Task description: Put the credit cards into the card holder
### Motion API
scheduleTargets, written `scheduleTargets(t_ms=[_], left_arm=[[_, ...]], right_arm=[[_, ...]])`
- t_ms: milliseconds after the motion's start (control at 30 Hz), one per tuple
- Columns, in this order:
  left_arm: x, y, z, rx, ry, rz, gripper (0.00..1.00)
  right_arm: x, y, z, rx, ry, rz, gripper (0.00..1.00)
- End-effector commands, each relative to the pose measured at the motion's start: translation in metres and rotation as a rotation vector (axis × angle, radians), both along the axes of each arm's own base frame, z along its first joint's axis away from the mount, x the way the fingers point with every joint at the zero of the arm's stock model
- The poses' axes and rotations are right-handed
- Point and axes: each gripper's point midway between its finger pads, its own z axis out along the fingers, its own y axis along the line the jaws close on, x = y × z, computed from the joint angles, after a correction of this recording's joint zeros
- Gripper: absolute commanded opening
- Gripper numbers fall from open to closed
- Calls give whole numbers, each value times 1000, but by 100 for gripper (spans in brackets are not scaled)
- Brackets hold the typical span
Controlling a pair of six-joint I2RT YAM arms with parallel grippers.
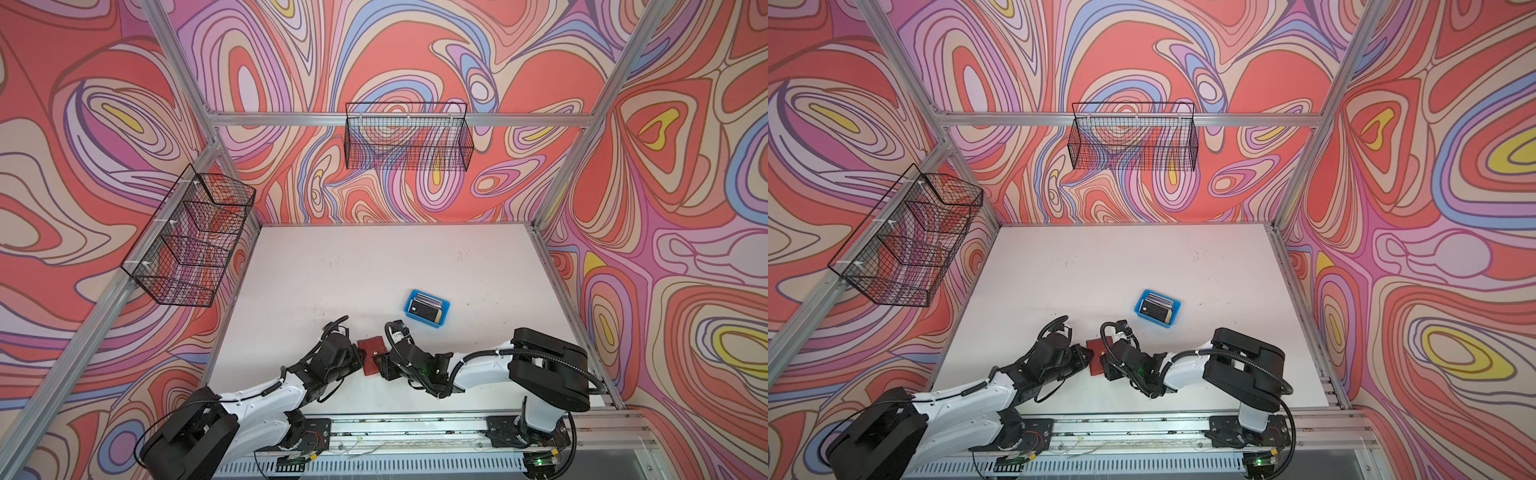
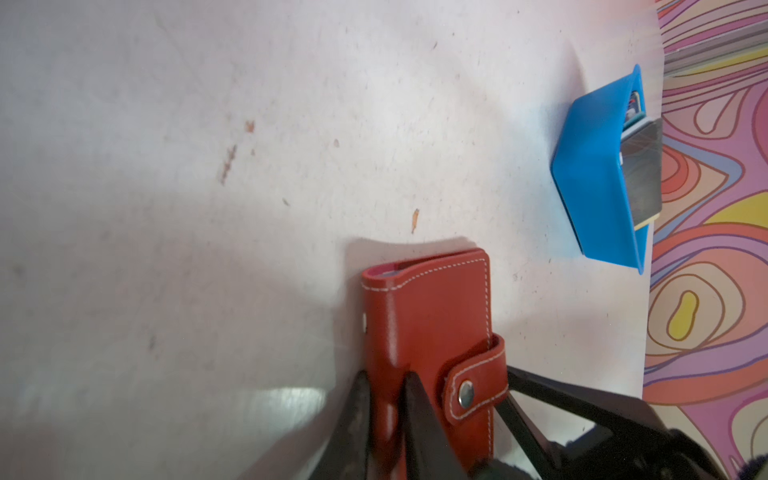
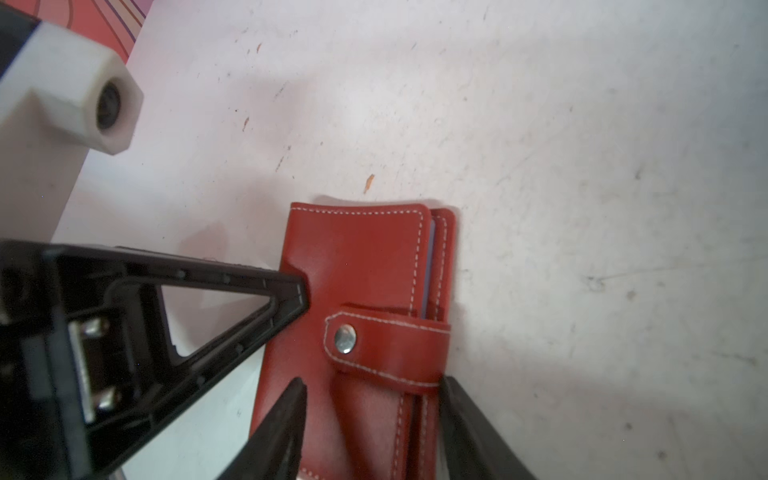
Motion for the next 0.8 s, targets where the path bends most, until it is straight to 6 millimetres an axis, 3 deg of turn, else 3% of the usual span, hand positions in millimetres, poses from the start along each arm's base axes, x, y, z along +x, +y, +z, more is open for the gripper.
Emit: scheduleTargets(t_ms=[0,100,200,433,767], left_arm=[[-6,-10,-4,-6,25,-40,13],[-6,-12,1,-1,14,-53,13],[-6,-14,6,-14,-4,-64,16],[-11,-14,4,-25,-5,-81,18],[-15,12,15,-21,-78,7,44]], right_arm=[[-18,0,-13,43,74,20,45],[-17,-4,-15,55,78,-7,37],[-15,-1,0,97,71,-21,28],[-10,1,9,133,57,-48,2],[-4,-22,28,233,30,-154,0]])
